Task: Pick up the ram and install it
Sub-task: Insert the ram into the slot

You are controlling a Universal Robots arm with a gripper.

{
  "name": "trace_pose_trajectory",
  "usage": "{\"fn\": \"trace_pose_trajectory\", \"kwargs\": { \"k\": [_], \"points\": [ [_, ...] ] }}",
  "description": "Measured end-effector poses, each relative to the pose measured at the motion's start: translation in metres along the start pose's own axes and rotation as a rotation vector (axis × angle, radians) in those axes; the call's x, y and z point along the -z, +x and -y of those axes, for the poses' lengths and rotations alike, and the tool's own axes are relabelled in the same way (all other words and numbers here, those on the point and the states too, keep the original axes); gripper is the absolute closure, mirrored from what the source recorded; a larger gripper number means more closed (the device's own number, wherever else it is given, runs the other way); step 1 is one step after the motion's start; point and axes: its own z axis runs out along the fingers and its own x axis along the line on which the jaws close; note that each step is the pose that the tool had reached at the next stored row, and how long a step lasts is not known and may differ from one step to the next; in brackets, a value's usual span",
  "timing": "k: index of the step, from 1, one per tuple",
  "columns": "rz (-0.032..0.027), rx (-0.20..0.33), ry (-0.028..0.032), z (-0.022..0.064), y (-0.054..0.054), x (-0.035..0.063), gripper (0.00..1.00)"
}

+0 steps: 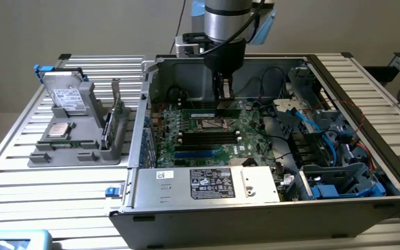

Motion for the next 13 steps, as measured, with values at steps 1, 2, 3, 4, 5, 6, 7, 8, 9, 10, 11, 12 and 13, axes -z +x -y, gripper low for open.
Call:
{"fn": "trace_pose_trajectory", "kwargs": {
  "k": [1,2,3,4,5,6,7,8,9,10,11,12,13],
  "points": [
    [0.0001,0.000,0.0001,0.0000,0.000,-0.0018,0.87],
    [0.0002,0.000,0.0002,-0.0001,0.000,-0.0036,0.87],
    [0.0000,0.000,0.0008,-0.0001,0.000,-0.0053,0.87],
    [-0.0002,0.001,0.0019,-0.0001,0.000,-0.0068,0.87],
    [-0.0003,0.001,0.0034,-0.0001,0.000,-0.0082,0.87],
    [-0.0004,0.001,0.0049,-0.0002,0.000,-0.0097,0.87],
    [-0.0005,0.001,0.0071,-0.0002,0.000,-0.0112,0.87],
    [-0.0007,0.001,0.0092,-0.0002,0.000,-0.0125,0.87],
    [-0.0008,0.001,0.0115,-0.0003,-0.001,-0.0138,0.87],
    [-0.0011,0.001,0.0140,-0.0003,-0.001,-0.0149,0.87],
    [-0.0014,0.001,0.0168,-0.0003,-0.001,-0.0161,0.87],
    [-0.0018,0.001,0.0186,-0.0003,-0.001,-0.0174,0.87],
    [-0.0031,0.002,0.0187,-0.0003,-0.001,-0.0184,0.87]
  ]
}}
